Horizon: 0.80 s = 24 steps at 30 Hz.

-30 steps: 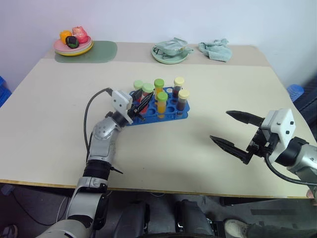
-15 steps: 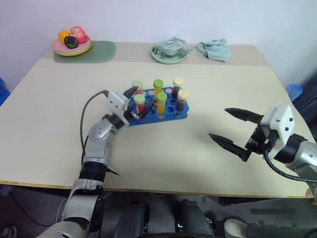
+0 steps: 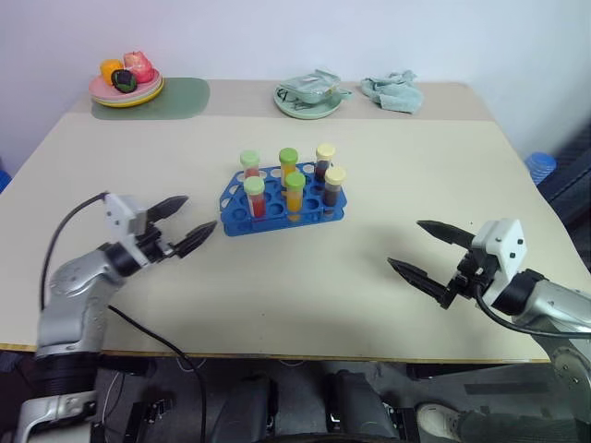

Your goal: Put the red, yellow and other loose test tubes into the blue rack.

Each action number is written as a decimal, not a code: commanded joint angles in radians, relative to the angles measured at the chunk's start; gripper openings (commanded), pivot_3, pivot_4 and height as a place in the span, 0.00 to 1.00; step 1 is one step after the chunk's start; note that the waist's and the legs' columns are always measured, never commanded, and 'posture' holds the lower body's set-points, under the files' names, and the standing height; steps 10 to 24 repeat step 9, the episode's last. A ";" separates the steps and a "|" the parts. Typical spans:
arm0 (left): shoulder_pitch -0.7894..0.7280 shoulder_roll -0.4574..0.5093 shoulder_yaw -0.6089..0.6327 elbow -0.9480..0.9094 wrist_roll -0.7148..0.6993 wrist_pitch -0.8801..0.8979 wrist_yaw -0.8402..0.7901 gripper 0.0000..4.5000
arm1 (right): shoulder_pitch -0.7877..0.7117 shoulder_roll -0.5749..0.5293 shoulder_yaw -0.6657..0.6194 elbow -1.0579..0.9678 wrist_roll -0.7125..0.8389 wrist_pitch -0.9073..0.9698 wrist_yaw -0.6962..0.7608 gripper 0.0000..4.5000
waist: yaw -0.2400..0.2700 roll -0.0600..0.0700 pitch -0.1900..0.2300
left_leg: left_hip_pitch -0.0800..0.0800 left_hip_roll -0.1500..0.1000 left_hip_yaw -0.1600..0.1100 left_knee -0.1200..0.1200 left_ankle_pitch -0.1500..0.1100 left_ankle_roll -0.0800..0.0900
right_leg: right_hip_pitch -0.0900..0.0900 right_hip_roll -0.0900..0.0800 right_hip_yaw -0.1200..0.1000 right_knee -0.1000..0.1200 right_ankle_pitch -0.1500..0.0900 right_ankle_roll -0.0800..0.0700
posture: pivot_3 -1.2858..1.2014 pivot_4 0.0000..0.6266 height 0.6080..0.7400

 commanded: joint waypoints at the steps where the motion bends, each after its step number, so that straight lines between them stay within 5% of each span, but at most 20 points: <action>1: 0.038 0.058 0.073 -0.037 -0.035 0.003 -0.056 0.98 | 0.062 0.002 -0.094 -0.031 0.023 -0.028 0.020 1.00 | 0.002 0.000 0.000 | 0.000 0.000 0.000 0.000 0.000 0.000 | 0.000 0.000 0.000 0.000 0.000 0.000 | 0.52 0.24 1.00; 8: 0.103 0.137 0.101 0.027 -0.036 0.027 -0.147 0.98 | 0.233 0.012 -0.228 -0.026 0.035 -0.068 0.085 1.00 | 0.001 0.001 0.000 | 0.001 0.000 0.000 -0.002 -0.001 0.001 | 0.001 -0.001 0.000 -0.001 0.000 0.000 | 0.52 0.24 1.00; 24: 0.105 0.144 0.092 0.030 -0.033 0.039 -0.155 0.98 | 0.235 0.013 -0.228 -0.020 0.032 -0.075 0.088 1.00 | 0.001 0.001 0.000 | 0.001 0.000 0.000 -0.001 -0.001 0.001 | 0.001 -0.001 0.000 -0.001 0.000 0.000 | 0.52 0.24 1.00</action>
